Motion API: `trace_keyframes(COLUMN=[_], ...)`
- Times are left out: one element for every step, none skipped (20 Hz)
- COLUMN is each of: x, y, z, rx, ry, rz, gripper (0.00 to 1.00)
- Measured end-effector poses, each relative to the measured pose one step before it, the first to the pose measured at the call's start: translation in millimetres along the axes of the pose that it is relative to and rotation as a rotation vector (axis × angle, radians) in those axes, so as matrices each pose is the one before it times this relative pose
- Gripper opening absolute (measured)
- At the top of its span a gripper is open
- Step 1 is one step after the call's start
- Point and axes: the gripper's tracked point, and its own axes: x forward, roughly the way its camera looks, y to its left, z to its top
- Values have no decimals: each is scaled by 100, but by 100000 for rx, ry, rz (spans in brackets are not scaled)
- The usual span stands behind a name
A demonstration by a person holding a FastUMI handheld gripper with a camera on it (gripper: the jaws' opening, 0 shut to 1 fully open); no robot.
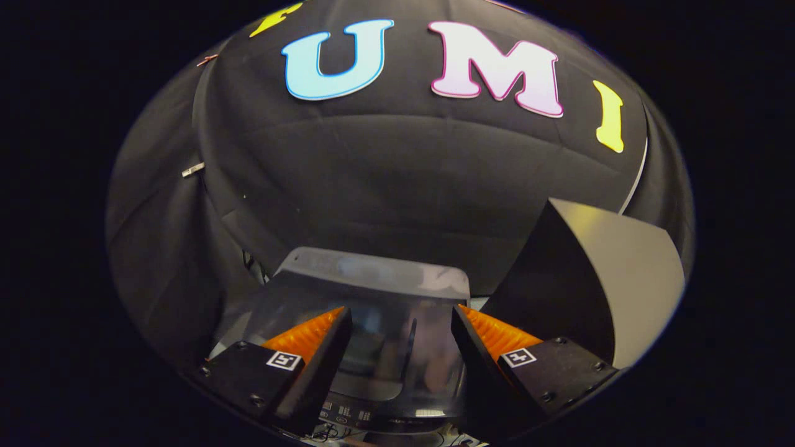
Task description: Put the clothes into the washing machine and then close the washing machine lid.
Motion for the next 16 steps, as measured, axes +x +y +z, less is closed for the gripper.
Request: trace_keyframes(x=[-326,-364,-332,-93,31,-14,-229,-347,-483,-330,-154,-438,-436,-403,-601,-874], y=[188,336,391,227,-44,147,291,336,423,609,297,237,205,273,282,476], z=[1025,884,741,191,-190,-99,-13,402,534,862,736,395,296,300,644,914], rx=[-603,-1121,-1213,-1002,-582,-242,184,208,-287,-902,-1348,-484,-77,100,-328,-711], ry=[-2576,-3167,-2719,-1751,-888,-236,-307,-1131,-2069,-2552,-2469,-2092,-1427,-856,-1571,-2880], rz=[1425,1200,974,475,413,597,1453,1322,1428,1968,1367,675,310,645,623,1552], gripper=[100,100,100,100,100,100,100,100,100,100,100,100,100,100,100,100])
